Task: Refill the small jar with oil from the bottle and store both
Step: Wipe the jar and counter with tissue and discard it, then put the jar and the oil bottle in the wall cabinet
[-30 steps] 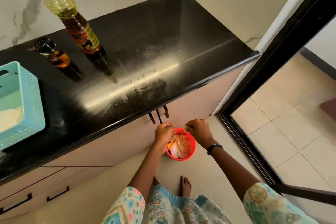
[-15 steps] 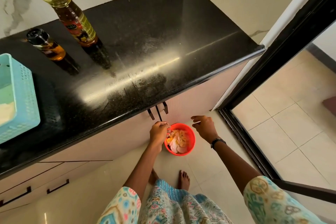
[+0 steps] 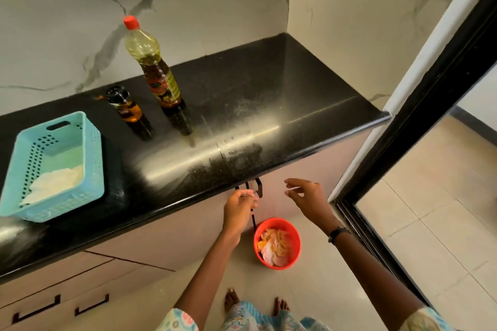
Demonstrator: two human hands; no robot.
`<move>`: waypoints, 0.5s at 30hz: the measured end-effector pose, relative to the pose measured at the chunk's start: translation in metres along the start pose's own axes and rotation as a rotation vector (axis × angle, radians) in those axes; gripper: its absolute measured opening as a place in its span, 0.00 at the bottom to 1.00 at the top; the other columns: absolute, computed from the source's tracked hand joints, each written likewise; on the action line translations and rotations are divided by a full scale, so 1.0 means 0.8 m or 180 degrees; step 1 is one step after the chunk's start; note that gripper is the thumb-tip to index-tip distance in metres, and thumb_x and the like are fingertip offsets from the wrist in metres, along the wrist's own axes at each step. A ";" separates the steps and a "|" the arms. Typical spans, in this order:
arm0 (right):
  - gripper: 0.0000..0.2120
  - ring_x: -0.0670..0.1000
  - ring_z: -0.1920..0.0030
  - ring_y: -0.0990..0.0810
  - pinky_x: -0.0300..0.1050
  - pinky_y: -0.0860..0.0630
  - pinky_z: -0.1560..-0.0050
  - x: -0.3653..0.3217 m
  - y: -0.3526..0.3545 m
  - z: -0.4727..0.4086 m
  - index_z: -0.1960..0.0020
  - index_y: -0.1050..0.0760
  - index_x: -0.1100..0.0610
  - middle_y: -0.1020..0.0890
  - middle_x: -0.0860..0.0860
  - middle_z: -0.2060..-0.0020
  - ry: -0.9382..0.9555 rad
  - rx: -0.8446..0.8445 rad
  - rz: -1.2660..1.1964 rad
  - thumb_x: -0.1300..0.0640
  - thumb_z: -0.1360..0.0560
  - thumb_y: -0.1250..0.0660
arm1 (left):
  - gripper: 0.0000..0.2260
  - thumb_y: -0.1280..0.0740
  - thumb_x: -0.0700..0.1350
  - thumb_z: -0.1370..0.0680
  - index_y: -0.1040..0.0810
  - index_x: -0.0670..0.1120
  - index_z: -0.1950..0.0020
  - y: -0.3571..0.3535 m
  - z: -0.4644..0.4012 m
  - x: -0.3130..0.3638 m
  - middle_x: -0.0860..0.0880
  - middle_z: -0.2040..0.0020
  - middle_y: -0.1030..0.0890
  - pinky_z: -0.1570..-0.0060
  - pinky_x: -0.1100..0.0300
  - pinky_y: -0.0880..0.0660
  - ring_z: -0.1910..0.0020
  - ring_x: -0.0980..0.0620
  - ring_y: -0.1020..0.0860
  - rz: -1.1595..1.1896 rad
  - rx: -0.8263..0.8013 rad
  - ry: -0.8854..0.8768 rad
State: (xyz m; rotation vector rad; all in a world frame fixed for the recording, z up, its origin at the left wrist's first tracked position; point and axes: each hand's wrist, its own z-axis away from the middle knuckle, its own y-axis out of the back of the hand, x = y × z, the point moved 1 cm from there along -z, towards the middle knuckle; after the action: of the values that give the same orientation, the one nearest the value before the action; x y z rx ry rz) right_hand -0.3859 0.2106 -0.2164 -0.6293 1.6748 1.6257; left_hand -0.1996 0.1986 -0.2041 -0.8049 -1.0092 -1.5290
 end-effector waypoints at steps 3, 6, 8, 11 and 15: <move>0.14 0.46 0.54 0.19 0.34 0.25 0.52 -0.051 0.023 -0.013 0.41 0.21 0.59 0.16 0.52 0.50 0.0464 0.0178 -0.0079 0.60 0.27 0.30 | 0.06 0.38 0.41 0.20 0.23 0.44 0.46 0.020 0.011 0.044 0.46 0.51 0.18 0.56 0.64 0.25 0.54 0.52 0.20 0.0045 0.0095 -0.0374; 0.14 0.45 0.52 0.18 0.37 0.22 0.48 -0.108 0.048 -0.032 0.41 0.21 0.59 0.17 0.52 0.50 0.0825 0.0248 -0.0303 0.62 0.27 0.30 | 0.05 0.39 0.41 0.20 0.24 0.47 0.47 0.043 0.019 0.099 0.48 0.50 0.18 0.56 0.64 0.25 0.54 0.53 0.20 0.0112 0.0227 -0.0802; 0.14 0.44 0.53 0.19 0.29 0.24 0.49 -0.147 0.065 -0.046 0.41 0.21 0.58 0.18 0.49 0.50 0.1031 0.0302 -0.0359 0.61 0.27 0.30 | 0.05 0.38 0.42 0.20 0.24 0.49 0.49 0.057 0.025 0.138 0.49 0.51 0.18 0.56 0.63 0.25 0.54 0.54 0.19 0.0142 0.0329 -0.1081; 0.14 0.42 0.54 0.19 0.25 0.27 0.51 -0.211 0.092 -0.068 0.42 0.21 0.57 0.18 0.47 0.52 0.1383 0.0471 -0.0454 0.61 0.27 0.29 | 0.06 0.39 0.42 0.20 0.24 0.48 0.46 0.082 0.031 0.202 0.51 0.51 0.17 0.57 0.64 0.24 0.54 0.55 0.19 0.0203 0.0505 -0.1569; 0.14 0.40 0.54 0.18 0.30 0.24 0.49 -0.301 0.124 -0.101 0.42 0.21 0.57 0.16 0.48 0.52 0.1806 0.0636 -0.0654 0.63 0.27 0.30 | 0.06 0.38 0.43 0.20 0.24 0.49 0.45 0.116 0.035 0.292 0.52 0.51 0.17 0.55 0.64 0.22 0.55 0.59 0.19 -0.0002 0.0827 -0.2319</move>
State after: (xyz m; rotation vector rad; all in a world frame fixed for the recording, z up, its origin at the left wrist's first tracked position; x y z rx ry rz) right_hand -0.3222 0.1083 0.0282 -1.1949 2.0532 1.1752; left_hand -0.1529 0.1236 0.0330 -1.2025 -1.6927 -1.0710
